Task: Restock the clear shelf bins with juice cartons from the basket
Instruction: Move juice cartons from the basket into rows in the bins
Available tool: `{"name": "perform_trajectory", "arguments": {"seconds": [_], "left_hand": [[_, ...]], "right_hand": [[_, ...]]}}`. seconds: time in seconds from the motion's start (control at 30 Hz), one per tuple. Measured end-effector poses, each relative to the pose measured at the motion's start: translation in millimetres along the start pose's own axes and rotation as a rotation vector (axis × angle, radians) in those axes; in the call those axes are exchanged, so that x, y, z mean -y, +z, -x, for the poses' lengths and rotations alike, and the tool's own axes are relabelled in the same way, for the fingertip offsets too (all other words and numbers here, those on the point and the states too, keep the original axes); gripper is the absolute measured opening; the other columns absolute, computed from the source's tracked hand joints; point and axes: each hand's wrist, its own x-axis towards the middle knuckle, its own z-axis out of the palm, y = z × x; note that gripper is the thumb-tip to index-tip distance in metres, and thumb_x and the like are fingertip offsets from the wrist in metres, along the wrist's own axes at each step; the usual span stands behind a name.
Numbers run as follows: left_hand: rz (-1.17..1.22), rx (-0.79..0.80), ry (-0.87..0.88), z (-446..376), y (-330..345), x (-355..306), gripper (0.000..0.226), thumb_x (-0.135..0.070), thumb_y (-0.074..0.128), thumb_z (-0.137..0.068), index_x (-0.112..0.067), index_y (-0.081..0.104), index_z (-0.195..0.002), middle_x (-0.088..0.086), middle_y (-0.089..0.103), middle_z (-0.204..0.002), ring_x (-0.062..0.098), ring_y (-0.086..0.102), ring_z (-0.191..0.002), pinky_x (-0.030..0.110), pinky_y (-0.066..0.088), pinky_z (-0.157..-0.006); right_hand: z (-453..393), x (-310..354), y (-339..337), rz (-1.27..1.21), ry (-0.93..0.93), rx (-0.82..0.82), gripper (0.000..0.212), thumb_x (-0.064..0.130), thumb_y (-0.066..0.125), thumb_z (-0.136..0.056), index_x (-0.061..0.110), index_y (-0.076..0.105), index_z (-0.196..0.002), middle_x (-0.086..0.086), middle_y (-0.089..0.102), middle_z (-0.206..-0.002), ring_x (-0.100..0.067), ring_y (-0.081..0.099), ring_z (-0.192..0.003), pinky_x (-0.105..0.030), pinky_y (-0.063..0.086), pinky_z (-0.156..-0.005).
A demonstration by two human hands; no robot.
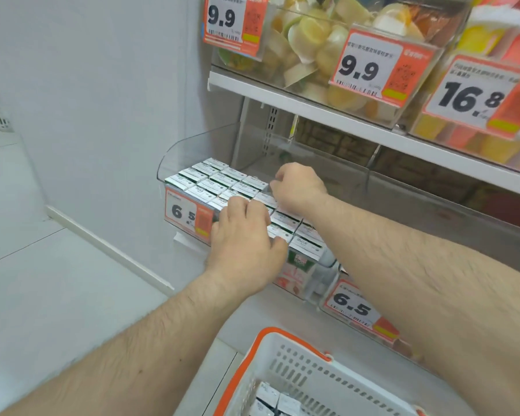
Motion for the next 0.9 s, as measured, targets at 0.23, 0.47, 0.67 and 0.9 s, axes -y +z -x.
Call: {"name": "perform_trajectory", "arguments": {"seconds": [0.23,0.47,0.67,0.9], "left_hand": [[0.009,0.649,0.05,33,1,-6,0.009,-0.026,0.06,-0.083,-0.023,0.054,-0.078,-0.005,0.06,-0.077,0.019,0.057,-0.077,0.03,0.045,-0.066],[-0.355,1.142,0.094,72,39,-7,0.03,-0.034,0.055,-0.095,-0.021,0.059,-0.122,-0.003,0.057,-0.117,0.019,0.056,-0.106,0.029,0.043,-0.085],[-0.456,1.242,0.139,80,72,-11,0.037,-0.032,0.05,-0.099,-0.01,0.058,-0.127,0.006,0.06,-0.127,0.019,0.05,-0.093,0.031,0.043,-0.082],[-0.473,1.332,0.143,75,102,4,0.022,-0.035,0.046,-0.098,-0.017,0.053,-0.109,0.005,0.057,-0.105,0.016,0.046,-0.074,0.027,0.039,-0.068]], "right_hand": [[126,-22,-31,-0.165,-0.376,-0.437,0.017,0.022,0.051,-0.079,0.017,0.067,-0.075,0.003,0.068,-0.075,-0.018,0.057,-0.072,-0.032,0.048,-0.066],[256,-92,49,-0.639,0.093,-0.359,0.018,0.007,0.057,-0.079,0.014,0.06,-0.063,0.004,0.052,-0.056,-0.009,0.046,-0.057,-0.026,0.039,-0.055],[279,-150,196,-0.436,0.683,0.254,0.011,0.016,0.059,-0.083,0.014,0.055,-0.093,-0.004,0.059,-0.088,-0.02,0.056,-0.071,-0.033,0.05,-0.062],[285,-173,278,0.069,0.419,0.611,0.053,0.041,0.056,-0.088,0.024,0.04,-0.135,-0.011,0.03,-0.138,-0.033,0.034,-0.128,-0.048,0.049,-0.094]]}}
